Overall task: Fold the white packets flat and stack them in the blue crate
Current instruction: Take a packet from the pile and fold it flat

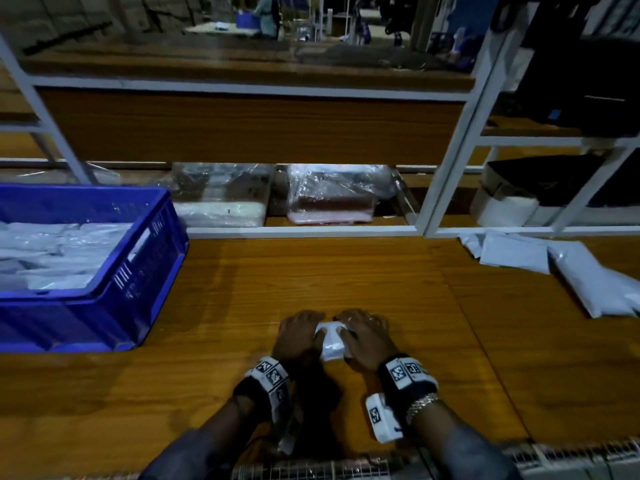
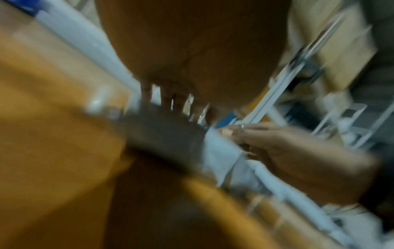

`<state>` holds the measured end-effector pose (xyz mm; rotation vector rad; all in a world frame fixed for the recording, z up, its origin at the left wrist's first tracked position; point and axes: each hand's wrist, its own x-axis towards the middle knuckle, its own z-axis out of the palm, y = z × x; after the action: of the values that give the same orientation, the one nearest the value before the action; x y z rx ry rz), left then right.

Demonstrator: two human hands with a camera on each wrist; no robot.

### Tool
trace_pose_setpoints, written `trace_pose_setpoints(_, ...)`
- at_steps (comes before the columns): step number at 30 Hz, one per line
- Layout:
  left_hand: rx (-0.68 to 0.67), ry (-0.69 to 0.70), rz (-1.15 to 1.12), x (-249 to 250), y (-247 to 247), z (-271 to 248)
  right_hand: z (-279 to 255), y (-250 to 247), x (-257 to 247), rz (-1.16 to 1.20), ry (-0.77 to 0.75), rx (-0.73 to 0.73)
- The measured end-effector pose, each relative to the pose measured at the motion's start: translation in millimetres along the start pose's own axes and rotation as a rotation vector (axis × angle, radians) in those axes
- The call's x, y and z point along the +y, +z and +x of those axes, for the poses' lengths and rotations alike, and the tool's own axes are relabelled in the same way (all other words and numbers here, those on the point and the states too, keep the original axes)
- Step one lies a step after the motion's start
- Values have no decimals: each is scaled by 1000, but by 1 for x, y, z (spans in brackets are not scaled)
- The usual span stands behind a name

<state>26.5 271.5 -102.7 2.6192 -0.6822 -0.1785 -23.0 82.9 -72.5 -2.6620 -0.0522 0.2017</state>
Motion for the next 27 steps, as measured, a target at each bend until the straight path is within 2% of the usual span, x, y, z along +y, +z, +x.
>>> trace_pose_setpoints(3, 23, -24, 78, -3, 21, 5, 1, 17, 8, -52, 42, -75)
trace_pose_setpoints(5, 80, -5, 79, -11, 38, 5, 2, 20, 8, -99, 22, -35)
trace_pose_setpoints(9, 219, 9, 69, 7, 28, -7, -3, 29, 8, -156, 13, 21)
trace_pose_setpoints(11, 188, -4, 127, 11, 29, -10, -6, 33, 11, -190, -20, 35)
trace_pose_setpoints(13, 116, -76, 126, 11, 32, -10, -6, 34, 10, -189, -47, 18)
trace_pose_setpoints(16, 57, -149, 174, 12, 31, -9, -4, 30, 5, -174, 3, -14)
trace_pose_setpoints(18, 35, -156, 225, 17, 26, -9, 4, 26, 7, -137, 30, -115)
trace_pose_setpoints(20, 46, -221, 196, 21, 25, -13, 6, 20, 12, -60, 68, -160)
trace_pose_setpoints(23, 114, -337, 108, 18, 21, -22, 6, 16, 29, 23, 204, -122)
trace_pose_setpoints(27, 41, -359, 8, 9, 21, -28, -3, 24, 46, 15, 199, -83)
